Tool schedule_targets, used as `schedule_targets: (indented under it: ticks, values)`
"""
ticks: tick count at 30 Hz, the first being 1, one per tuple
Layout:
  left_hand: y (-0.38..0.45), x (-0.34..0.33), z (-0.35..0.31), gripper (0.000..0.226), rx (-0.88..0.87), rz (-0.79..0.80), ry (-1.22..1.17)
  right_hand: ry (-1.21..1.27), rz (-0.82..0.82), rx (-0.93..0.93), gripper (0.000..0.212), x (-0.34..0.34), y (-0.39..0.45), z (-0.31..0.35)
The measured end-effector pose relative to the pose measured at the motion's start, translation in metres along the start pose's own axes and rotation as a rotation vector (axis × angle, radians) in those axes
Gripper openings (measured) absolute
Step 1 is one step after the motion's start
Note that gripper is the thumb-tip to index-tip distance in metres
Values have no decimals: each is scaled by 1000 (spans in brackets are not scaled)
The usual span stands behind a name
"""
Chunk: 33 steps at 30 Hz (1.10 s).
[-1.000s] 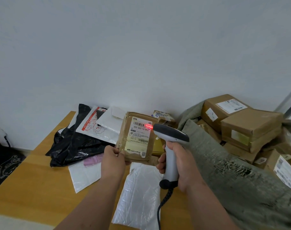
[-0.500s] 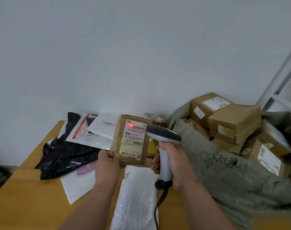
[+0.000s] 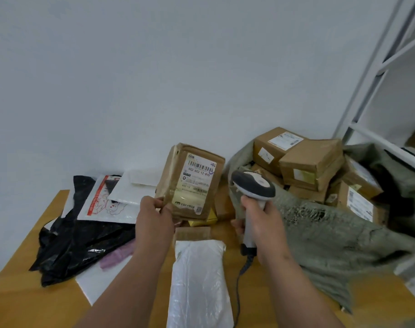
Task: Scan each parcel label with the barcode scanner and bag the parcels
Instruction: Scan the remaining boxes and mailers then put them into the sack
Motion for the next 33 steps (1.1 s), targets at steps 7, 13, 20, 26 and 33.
schedule_targets:
  ticks: [7,13,20,26,33]
  values:
    - [-1,-16,-41,6,-118,35,3,-220,-185,121,15,53,22,17]
    - [0,-36,-75,9,-237,15,37,-311,-190,65,24,89,63,22]
    - [-9,-80,-114,11,-308,-9,44,-281,-64,-38,49,103,73,-5]
    - [-18,-117,-152,12,-435,13,165,-84,79,96,25,97,51,-6]
    - [-36,-167,-196,22,-697,180,464,49,192,235,51,112,31,18]
Point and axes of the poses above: each hand's wrist, its own y-axis towards the middle knuckle, its own x-axis out of the back of the hand, z = x × y, the point moved 10 cm from there along y, towards the middle knuckle, and after that the axes turned 10 degrees about -x, right-handed, at the moved point
